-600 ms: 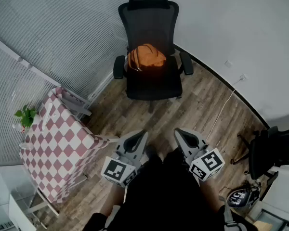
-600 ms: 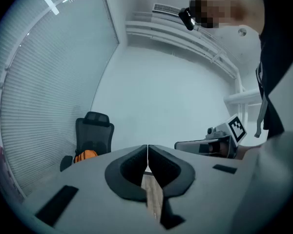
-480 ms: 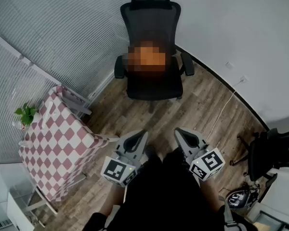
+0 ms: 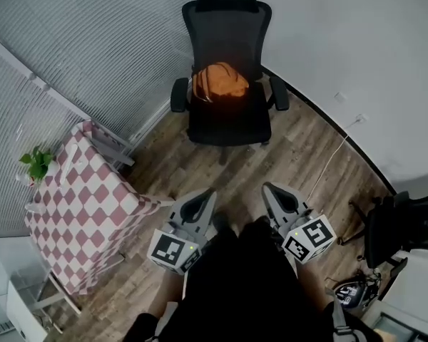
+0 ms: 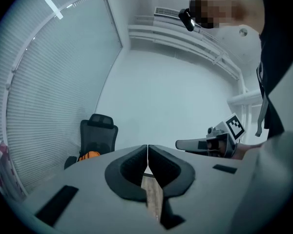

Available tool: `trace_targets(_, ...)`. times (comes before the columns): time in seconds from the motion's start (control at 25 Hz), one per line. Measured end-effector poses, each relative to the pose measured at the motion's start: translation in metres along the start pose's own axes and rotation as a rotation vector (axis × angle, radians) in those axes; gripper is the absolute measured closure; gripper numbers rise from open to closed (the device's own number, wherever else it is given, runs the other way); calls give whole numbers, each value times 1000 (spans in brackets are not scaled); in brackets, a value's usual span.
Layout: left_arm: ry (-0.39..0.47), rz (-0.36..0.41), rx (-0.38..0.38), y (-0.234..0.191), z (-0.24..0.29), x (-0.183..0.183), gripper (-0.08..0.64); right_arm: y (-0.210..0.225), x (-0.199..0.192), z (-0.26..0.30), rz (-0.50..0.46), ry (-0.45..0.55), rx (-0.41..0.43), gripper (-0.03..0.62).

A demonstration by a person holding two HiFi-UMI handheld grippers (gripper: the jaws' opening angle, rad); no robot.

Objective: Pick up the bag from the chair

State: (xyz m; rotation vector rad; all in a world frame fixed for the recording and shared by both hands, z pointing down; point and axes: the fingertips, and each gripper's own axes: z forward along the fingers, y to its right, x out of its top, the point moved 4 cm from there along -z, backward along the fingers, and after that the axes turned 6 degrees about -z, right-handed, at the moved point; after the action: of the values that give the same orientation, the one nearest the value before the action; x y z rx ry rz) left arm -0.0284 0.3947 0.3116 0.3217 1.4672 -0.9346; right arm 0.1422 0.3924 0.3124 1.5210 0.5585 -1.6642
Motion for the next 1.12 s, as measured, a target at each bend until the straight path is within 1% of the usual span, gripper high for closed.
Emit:
trace_targets(0.2, -12, -16, -14, -5, 0, -8, 527, 6, -8, 1, 37, -24, -48, 572)
trace_targets(0.28, -23, -19, -24, -6, 3, -12, 526, 9, -9, 0, 44, -31, -55, 572)
trace_targets(0.48, -47, -38, -21, -12, 20, -12, 526, 20, -15, 9, 42, -82, -41, 572)
trace_targets(0.64, -65, -41, -4, -25, 34, -10, 527, 32, -18, 28, 56, -104, -20, 572)
trace_targets(0.88, -59, -38, 35, -54, 67, 14, 526, 63, -3, 81, 78, -96, 38, 572)
trace_targets(1.12, -59, 12, 53, -81, 115, 48, 526, 106, 26, 134, 92, -73, 82, 572)
